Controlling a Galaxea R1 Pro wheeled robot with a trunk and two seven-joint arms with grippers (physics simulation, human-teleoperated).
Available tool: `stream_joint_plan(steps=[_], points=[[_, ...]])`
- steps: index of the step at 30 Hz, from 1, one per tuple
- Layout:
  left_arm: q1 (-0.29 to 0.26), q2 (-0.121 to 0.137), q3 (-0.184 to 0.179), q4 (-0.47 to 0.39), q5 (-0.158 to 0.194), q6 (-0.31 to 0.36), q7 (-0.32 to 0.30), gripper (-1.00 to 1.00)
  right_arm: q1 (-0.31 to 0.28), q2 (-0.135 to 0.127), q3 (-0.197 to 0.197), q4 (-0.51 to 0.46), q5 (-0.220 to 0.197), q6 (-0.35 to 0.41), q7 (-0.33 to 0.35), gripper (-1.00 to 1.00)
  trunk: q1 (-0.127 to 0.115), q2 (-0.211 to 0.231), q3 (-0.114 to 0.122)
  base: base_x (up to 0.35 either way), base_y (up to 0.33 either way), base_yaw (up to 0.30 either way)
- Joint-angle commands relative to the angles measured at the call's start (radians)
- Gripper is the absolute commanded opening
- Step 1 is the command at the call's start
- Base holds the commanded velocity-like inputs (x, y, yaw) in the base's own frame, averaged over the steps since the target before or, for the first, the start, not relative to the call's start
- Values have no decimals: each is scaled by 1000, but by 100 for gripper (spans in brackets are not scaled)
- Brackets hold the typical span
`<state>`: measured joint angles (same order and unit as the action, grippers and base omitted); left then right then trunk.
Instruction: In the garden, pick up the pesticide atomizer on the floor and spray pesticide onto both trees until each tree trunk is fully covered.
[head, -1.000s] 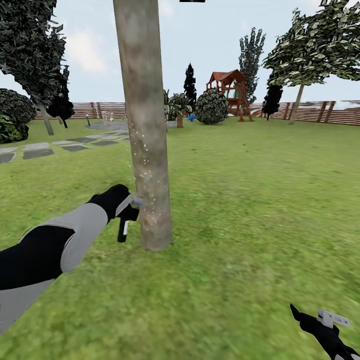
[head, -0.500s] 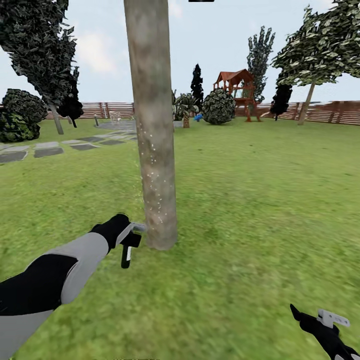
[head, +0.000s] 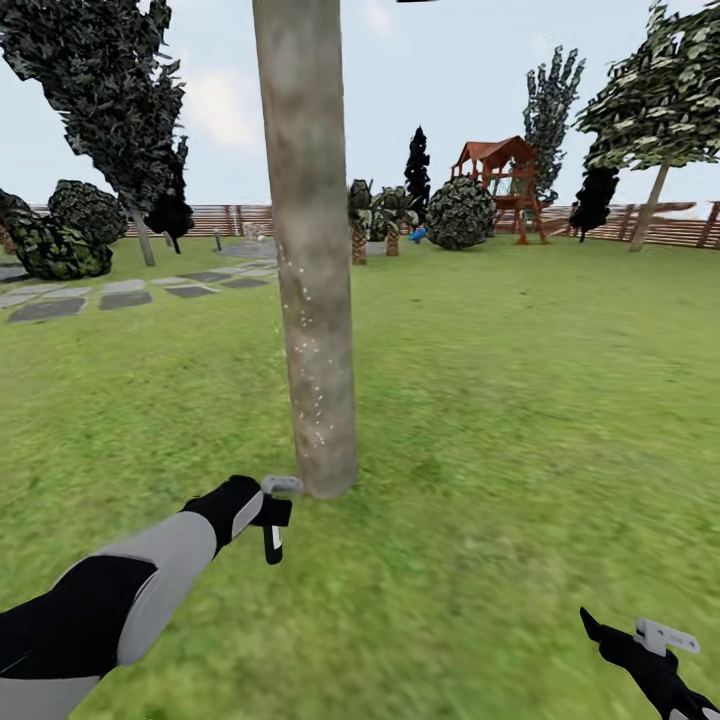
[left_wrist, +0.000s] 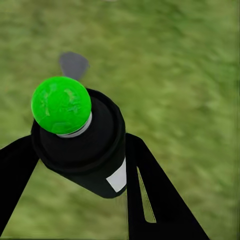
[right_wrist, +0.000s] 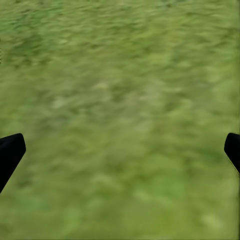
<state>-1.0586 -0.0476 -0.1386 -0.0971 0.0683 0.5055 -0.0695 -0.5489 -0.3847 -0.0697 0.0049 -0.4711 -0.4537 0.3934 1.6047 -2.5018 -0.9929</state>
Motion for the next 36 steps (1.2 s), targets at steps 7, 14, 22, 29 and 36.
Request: stream_joint_plan(steps=[7, 14, 22, 29, 36], points=[[5, -1, -9, -1, 7, -1, -1, -100, 0, 0, -7, 1, -3, 0, 7, 100, 0, 0, -1, 0, -309, 246], [5, -1, -9, -1, 7, -2, -1, -100, 0, 0, -7, 1, -3, 0, 7, 100, 0, 0, -1, 42, -322, 253], [6, -2, -9, -1, 7, -2, 0, -100, 0, 0, -7, 1, -3, 0, 7, 100, 0, 0, -1, 160, -312, 252], [12, -24, -10, -1, 7, -2, 2, -100, 0, 0, -7, 1, -3, 0, 7, 100, 0, 0, -1, 72, -319, 205], [12, -24, -9, -1, 7, -2, 2, -100, 0, 1, -7, 1, -3, 0, 7, 100, 0, 0, -1, 1, -329, 20]])
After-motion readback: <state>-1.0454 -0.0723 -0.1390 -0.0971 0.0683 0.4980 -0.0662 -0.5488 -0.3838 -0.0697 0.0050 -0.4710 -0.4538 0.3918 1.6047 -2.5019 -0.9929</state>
